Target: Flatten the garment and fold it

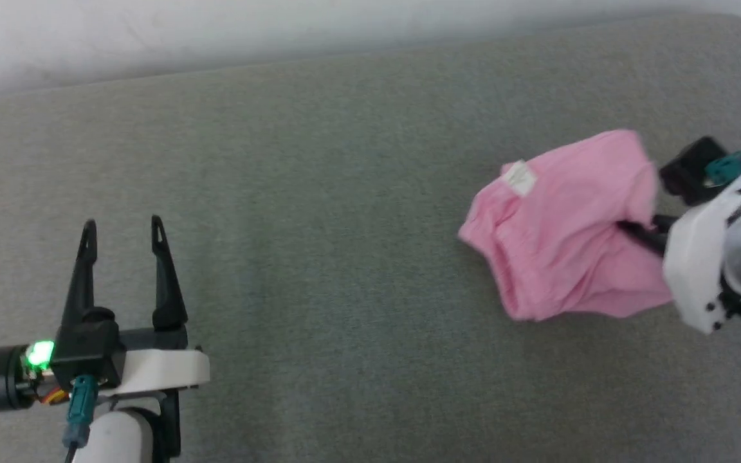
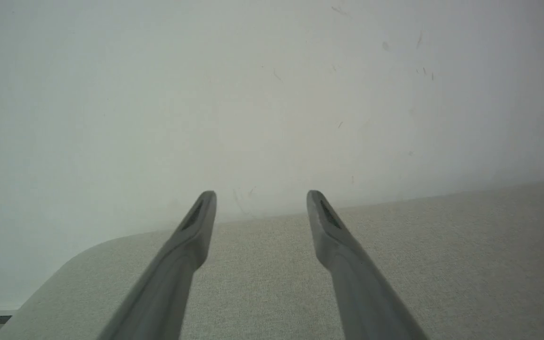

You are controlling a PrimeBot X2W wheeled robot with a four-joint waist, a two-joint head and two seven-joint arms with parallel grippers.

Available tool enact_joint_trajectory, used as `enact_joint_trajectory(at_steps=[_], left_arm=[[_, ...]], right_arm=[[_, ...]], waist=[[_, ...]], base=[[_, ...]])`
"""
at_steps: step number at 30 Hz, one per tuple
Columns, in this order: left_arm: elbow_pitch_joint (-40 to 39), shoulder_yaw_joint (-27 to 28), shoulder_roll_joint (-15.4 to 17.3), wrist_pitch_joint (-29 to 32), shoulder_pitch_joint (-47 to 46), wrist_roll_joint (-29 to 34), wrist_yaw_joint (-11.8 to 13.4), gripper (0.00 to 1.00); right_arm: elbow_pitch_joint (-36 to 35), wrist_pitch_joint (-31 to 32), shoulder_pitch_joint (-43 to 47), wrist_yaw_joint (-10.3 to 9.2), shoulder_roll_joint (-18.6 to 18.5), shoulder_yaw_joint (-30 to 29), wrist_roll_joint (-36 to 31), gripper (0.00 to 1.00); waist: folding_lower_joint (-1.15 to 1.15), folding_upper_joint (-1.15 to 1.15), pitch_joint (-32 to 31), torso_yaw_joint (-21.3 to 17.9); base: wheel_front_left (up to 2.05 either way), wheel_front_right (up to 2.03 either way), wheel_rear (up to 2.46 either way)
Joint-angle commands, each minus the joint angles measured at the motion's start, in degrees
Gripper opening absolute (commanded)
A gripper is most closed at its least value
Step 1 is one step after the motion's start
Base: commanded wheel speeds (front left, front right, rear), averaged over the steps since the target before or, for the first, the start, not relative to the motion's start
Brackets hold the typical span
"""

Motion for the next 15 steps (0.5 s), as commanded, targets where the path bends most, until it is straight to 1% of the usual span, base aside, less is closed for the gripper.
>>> enact_joint_trajectory(at_steps=[1,3,6,10,15], left_arm=[[-1.11,0.30,0.74,-0.27,-1.77,1.21,0.82,1.00],[-1.48,0.38,1.00,-0.27,-2.30,1.37,0.97,1.00],[-2.38,0.16,1.96,-0.27,-3.88,1.76,0.90,1.00],[-3.45,-0.83,2.81,-0.27,-6.14,2.20,0.83,1.00],[-5.00,-1.94,3.62,-0.27,-7.98,2.37,1.03,1.00]], right_arm=[[1.54,-0.87,-1.64,-0.12,-1.78,-1.21,-1.67,0.00],[2.67,-1.40,-2.03,-0.12,-2.46,-1.95,-2.32,0.00],[6.07,-2.38,-3.34,-0.12,-5.54,-2.84,-6.62,0.00],[13.46,-5.05,-5.19,-0.12,-7.79,-5.36,-10.83,0.00],[22.35,-8.38,-8.89,-0.12,-8.64,-7.78,-15.08,0.00]], waist=[[0.00,0.00,7.79,-7.05],[0.00,0.00,8.75,-7.53],[0.00,0.00,11.80,-8.31],[0.00,0.00,15.36,-7.95],[0.00,0.00,18.64,-7.00]], base=[[0.00,0.00,0.00],[0.00,0.00,0.00],[0.00,0.00,0.00],[0.00,0.00,0.00],[0.00,0.00,0.00]])
